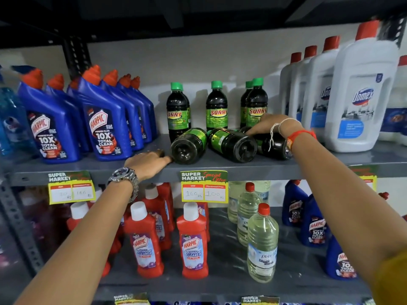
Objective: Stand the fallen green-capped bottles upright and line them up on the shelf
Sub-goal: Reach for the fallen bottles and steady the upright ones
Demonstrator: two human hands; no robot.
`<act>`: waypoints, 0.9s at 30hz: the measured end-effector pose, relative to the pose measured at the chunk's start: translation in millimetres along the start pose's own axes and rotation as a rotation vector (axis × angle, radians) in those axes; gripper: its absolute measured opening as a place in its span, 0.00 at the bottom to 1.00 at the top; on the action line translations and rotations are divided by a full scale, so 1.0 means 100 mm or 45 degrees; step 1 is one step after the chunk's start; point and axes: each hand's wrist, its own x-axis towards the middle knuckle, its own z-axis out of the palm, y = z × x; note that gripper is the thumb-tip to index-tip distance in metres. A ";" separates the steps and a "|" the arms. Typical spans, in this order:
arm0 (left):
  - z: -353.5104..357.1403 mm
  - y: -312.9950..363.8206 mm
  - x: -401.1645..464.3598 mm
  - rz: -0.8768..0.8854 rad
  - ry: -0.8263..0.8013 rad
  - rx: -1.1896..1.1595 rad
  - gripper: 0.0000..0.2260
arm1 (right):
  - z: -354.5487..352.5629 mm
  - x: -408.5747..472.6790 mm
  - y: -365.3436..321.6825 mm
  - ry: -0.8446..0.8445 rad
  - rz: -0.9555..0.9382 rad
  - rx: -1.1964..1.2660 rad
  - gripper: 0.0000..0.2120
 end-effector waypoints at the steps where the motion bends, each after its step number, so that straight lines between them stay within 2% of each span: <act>1: -0.01 0.00 -0.02 0.006 0.015 0.002 0.29 | 0.01 -0.01 0.01 0.039 0.028 0.003 0.34; 4: 0.01 -0.01 -0.02 0.104 0.004 0.127 0.35 | 0.01 -0.04 0.02 0.281 0.085 -0.008 0.36; 6: 0.04 -0.03 0.00 0.101 0.049 0.168 0.27 | 0.00 -0.05 0.02 0.521 0.071 0.117 0.36; 8: 0.06 -0.03 0.01 0.040 0.095 0.063 0.21 | -0.01 -0.06 0.02 0.776 0.032 0.307 0.35; 11: 0.09 -0.04 0.03 0.026 0.125 -0.034 0.21 | 0.02 -0.07 0.03 1.072 -0.080 0.584 0.36; 13: 0.10 -0.06 0.04 0.060 0.125 -0.010 0.21 | 0.08 -0.12 0.05 1.173 -0.150 0.753 0.37; 19: 0.10 -0.07 0.05 0.200 0.123 0.206 0.19 | 0.38 -0.21 0.19 1.226 -0.156 0.961 0.38; 22: 0.12 -0.09 0.06 0.192 0.176 0.247 0.21 | 0.39 -0.18 0.21 1.171 -0.172 0.974 0.39; 24: 0.14 -0.09 0.07 0.181 0.199 0.256 0.21 | 0.40 -0.17 0.20 1.130 -0.156 0.925 0.43; 27: 0.14 -0.08 0.05 0.163 0.203 0.255 0.20 | 0.48 -0.19 0.17 1.106 -0.027 0.681 0.51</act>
